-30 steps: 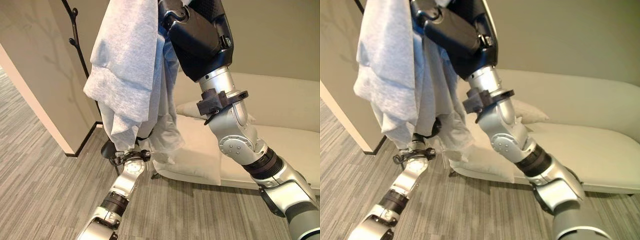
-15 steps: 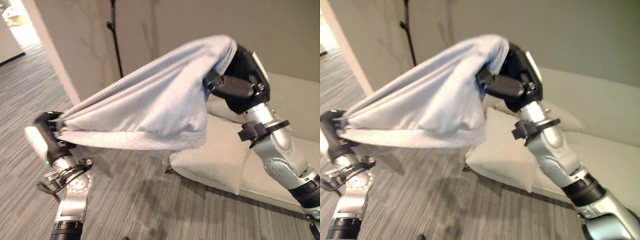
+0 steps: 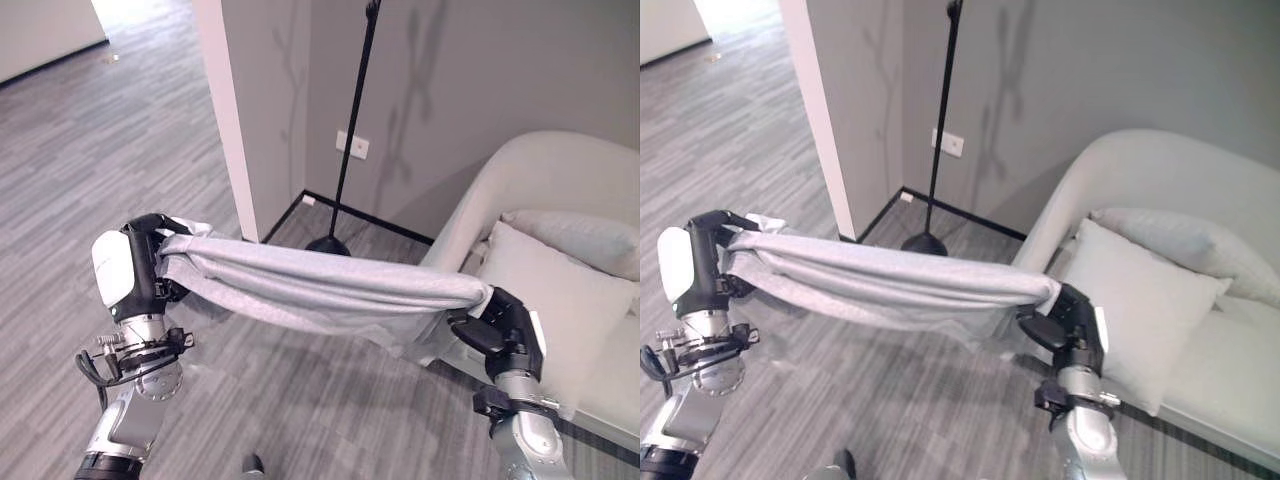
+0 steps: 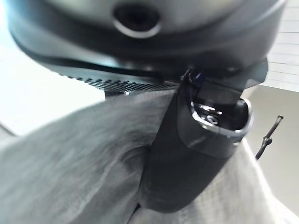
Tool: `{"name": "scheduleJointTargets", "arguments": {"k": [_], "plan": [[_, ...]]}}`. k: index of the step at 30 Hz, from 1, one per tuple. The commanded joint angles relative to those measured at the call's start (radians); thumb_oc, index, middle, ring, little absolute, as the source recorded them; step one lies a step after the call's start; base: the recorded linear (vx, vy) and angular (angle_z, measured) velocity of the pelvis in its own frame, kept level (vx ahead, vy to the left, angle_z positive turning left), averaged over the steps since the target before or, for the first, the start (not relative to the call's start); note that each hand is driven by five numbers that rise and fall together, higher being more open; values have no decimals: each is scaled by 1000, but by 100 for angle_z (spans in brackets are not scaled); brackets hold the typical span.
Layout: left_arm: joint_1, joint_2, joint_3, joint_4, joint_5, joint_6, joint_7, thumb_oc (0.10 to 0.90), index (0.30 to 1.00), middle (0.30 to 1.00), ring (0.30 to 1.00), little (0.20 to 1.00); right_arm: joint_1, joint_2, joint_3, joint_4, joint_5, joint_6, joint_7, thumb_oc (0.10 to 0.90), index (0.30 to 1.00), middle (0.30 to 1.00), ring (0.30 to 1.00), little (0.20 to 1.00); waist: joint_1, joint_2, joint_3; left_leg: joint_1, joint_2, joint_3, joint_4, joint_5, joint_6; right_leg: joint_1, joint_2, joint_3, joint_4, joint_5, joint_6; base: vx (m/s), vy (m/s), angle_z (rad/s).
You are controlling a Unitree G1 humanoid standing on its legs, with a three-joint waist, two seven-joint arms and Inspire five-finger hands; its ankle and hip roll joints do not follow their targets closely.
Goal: Hang the clothes on the sofa on the clothes rack.
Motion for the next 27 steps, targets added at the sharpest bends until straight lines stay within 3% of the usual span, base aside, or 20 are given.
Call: {"name": "scheduleJointTargets", "arguments": {"k": [1, 2, 3, 5, 7, 8, 10, 11, 13, 14, 15, 17, 18, 19, 21, 22, 23, 24, 25, 27], "plan": [[-25, -16, 38, -117, -32, -80, 19, 400, 300, 300, 300, 300, -121, -142, -146, -53, -22, -122, -46, 400, 300, 300, 300, 300, -39, 53, -88, 120, 39, -60, -135, -85, -8, -68, 295, 63, 64, -391, 128, 199, 369, 20], [-14, -22, 31, -111, -37, -75, 11, 400, 300, 300, 300, 300, -124, -136, -147, -47, -18, -126, -54, 400, 300, 300, 300, 300, -48, 58, -87, 143, 32, -70, -137, -104, -6, -89, 339, 70, 73, -427, 135, 155, 111, 23], [-13, -22, 32, -111, -38, -75, 11, 400, 300, 300, 300, 300, -125, -138, -146, -45, -17, -127, -54, 400, 300, 300, 300, 300, -45, 61, -88, 144, 37, -67, -136, -108, -8, -90, 344, 72, 75, -433, 131, 209, 167, 17], [-9, -47, 33, -100, -57, -72, -11, 400, 300, 300, 300, 300, -133, -125, -177, -47, -59, -132, -91, 400, 300, 300, 300, 300, -70, 62, -68, 191, 20, -60, -138, -142, -12, -180, 415, 22, -17, -421, 127, 219, 98, -10], [-19, -51, 30, -96, -58, -74, -11, 400, 300, 300, 300, 300, -134, -122, -185, -48, -74, -133, -107, 400, 300, 300, 300, 300, -77, 63, -68, 195, 25, -62, -138, -152, -19, -193, 433, 27, -82, -399, 132, 223, -60, -6], [-50, -53, 7, -81, -41, -77, -4, 400, 300, 300, 300, 300, -146, -130, -204, -53, -147, -128, -156, 400, 300, 300, 300, 300, -104, 56, -62, 222, 36, -69, -138, -174, -37, -236, 419, 74, -173, -348, 158, 198, -84, 7], [-55, -55, -2, -86, -23, -82, 4, 400, 300, 300, 300, 300, -140, -125, -215, -71, -173, -119, -177, 400, 300, 300, 300, 300, -105, 52, -63, 229, 30, -57, -138, -175, -38, -222, 418, 63, -205, -338, 144, 344, -109, 8], [-44, -63, 4, -87, 1, -88, 13, 400, 300, 300, 300, 300, -134, -126, -241, -91, -246, -124, -212, 400, 300, 300, 300, 300, -116, 63, -101, 279, 45, -53, -125, -209, -47, -192, 453, 70, -174, -379, 117, 667, -188, 13], [-38, -78, 3, -83, -11, -93, 18, 400, 300, 300, 300, 300, -144, -134, -239, -102, -279, -114, -219, 400, 300, 300, 300, 300, -124, 80, -119, 286, 71, -57, -93, -218, -62, -170, 483, 66, -181, -400, 104, 460, -165, 8], [-43, -84, 1, -80, -18, -97, 23, 400, 300, 300, 300, 300, -153, -143, -245, -107, -296, -113, -224, 400, 300, 300, 300, 300, -126, 92, -125, 273, 97, -56, -44, -185, -84, -147, 506, 63, -208, -406, 94, 256, -224, -7], [-53, -84, -7, -79, -31, -106, 23, 400, 300, 300, 300, 300, -168, -165, -256, -118, -321, -119, -238, 400, 300, 300, 300, 300, -128, 107, -134, 219, 149, -51, 76, -96, -130, -96, 547, 50, -280, -417, 71, 316, -325, -1], [-64, -59, -18, -100, -19, -118, 22, 400, 300, 300, 300, 300, -213, -218, -279, -144, -356, -126, -268, 400, 300, 300, 300, 300, -107, 93, -116, 76, 226, -67, 399, 90, -178, -6, 592, 61, -363, -448, 11, 361, -390, -23], [-77, -50, -23, -97, 0, -110, 26, 400, 300, 300, 300, 300, -252, -256, -272, -123, -398, -108, -291, 400, 300, 300, 300, 300, -94, 83, -100, 1, 265, -70, 530, 97, -168, 49, 619, 69, -416, -466, -15, 376, -302, -47], [-83, -49, -23, -96, 11, -107, 29, 400, 300, 300, 300, 300, -262, -267, -267, -120, -410, -101, -293, 400, 300, 300, 300, 300, -86, 77, -95, -34, 265, -60, 541, 70, -158, 69, 614, 79, -426, -472, -14, 296, -153, -47], [-105, -48, -7, -91, 42, -101, 51, 400, 300, 300, 300, 300, -293, -285, -254, -121, -425, -98, -289, 400, 300, 300, 300, 300, -62, 69, -86, -128, 250, -43, 509, 4, -138, 101, 605, 109, -434, -490, -1, 182, 16, -35], [-109, -49, -7, -89, 44, -101, 52, 400, 300, 300, 300, 300, -296, -286, -254, -120, -425, -98, -289, 400, 300, 300, 300, 300, -60, 68, -87, -128, 248, -38, 507, 2, -135, 98, 602, 113, -434, -490, 1, 202, 108, -54], [-142, -26, 1, -89, 81, -93, 72, 400, 300, 300, 300, 300, -334, -312, -230, -109, -438, -105, -277, 400, 300, 300, 300, 300, -38, 64, -90, -186, 204, -34, 383, -57, -112, 117, 597, 133, -434, -500, 16, 144, 99, -62], [-148, -25, 1, -84, 84, -93, 76, 400, 300, 300, 300, 300, -343, -314, -227, -101, -438, -108, -278, 400, 300, 300, 300, 300, -37, 58, -90, -179, 193, -25, 366, -52, -107, 114, 588, 137, -434, -500, 20, 286, 211, -51], [-195, 26, 25, -66, 132, -66, 120, 400, 300, 300, 300, 300, -388, -346, -198, -71, -448, -102, -284, 400, 300, 300, 300, 300, 1, 75, -93, -242, 140, -58, 191, 2, -109, 142, 608, 163, -434, -517, 28, 267, 192, -86], [-292, 105, 42, -44, 217, -28, 192, 400, 300, 300, 300, 300, -506, -398, -139, -7, -465, -101, -297, 400, 300, 300, 300, 300, 51, 85, -90, -261, 91, -150, -33, 126, -139, 192, 630, 209, -433, -550, 27, 444, 214, -106]]}}
